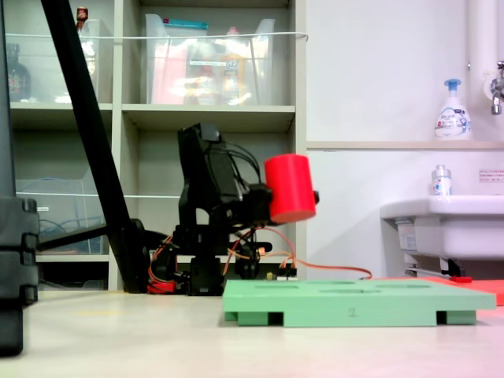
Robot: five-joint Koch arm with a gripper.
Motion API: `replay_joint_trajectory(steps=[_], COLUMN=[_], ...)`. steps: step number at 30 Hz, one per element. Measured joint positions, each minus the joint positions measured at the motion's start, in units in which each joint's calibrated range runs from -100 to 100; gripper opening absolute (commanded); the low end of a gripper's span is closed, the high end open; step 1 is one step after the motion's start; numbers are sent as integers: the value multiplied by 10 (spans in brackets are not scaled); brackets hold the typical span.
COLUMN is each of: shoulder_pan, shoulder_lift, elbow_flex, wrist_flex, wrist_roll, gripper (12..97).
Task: Put the cylinder block into the corresponding hole
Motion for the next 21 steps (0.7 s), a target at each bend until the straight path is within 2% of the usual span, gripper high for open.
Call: replay_joint_trajectory(steps=[9,21], shoulder_pan=[28,31], shoulder_lift=[131,261], elbow_flex=[-1,41], wrist_flex=[-1,-1], wrist_roll=[0,0], gripper=[295,295])
